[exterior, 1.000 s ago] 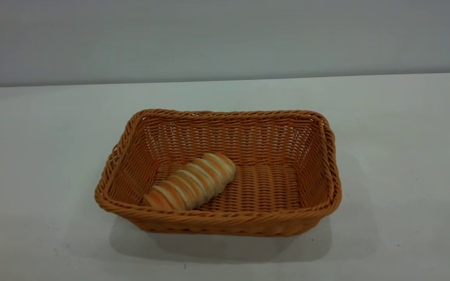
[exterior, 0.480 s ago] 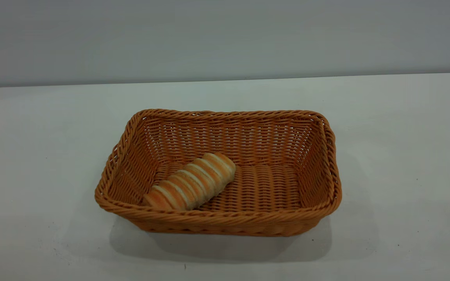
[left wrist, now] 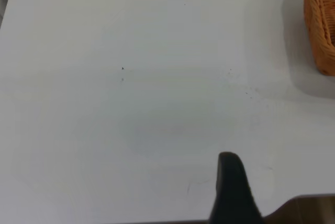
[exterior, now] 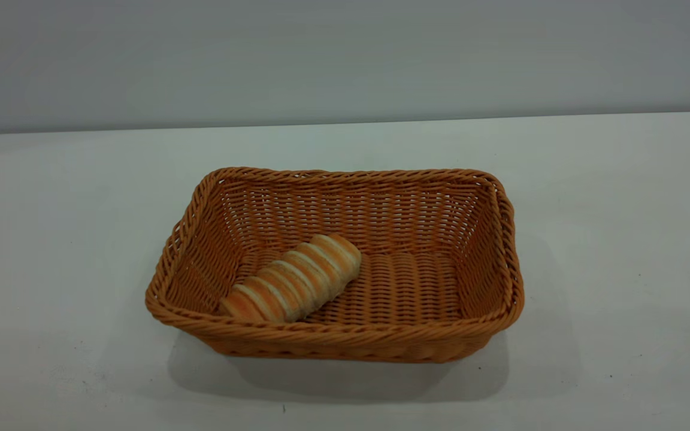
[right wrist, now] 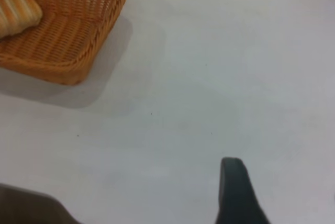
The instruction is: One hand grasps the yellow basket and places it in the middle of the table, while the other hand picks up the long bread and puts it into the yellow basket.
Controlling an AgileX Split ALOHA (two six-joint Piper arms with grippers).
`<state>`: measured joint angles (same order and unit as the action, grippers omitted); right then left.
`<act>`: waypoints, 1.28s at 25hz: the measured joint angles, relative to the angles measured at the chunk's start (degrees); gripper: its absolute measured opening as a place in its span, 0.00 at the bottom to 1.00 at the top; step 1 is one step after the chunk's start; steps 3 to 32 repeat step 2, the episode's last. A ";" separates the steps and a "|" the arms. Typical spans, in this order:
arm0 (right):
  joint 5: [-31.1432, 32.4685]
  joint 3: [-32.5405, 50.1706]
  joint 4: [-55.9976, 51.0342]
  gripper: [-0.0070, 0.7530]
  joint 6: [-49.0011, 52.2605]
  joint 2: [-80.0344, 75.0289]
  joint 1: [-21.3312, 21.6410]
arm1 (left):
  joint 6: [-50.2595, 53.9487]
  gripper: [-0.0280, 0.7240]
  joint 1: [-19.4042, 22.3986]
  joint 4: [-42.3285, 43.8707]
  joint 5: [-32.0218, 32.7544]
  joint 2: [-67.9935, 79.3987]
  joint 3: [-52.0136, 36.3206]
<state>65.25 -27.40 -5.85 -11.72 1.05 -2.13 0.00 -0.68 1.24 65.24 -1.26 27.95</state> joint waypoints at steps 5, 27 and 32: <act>0.00 0.00 0.00 0.64 0.00 0.00 0.00 | 0.00 0.75 0.00 0.00 0.00 0.00 0.00; 0.00 0.00 0.00 0.64 0.00 0.00 0.00 | 0.00 0.75 0.00 0.00 0.00 0.00 0.00; 0.00 0.00 0.00 0.64 0.00 0.00 0.00 | 0.00 0.75 0.00 0.00 0.00 0.00 0.00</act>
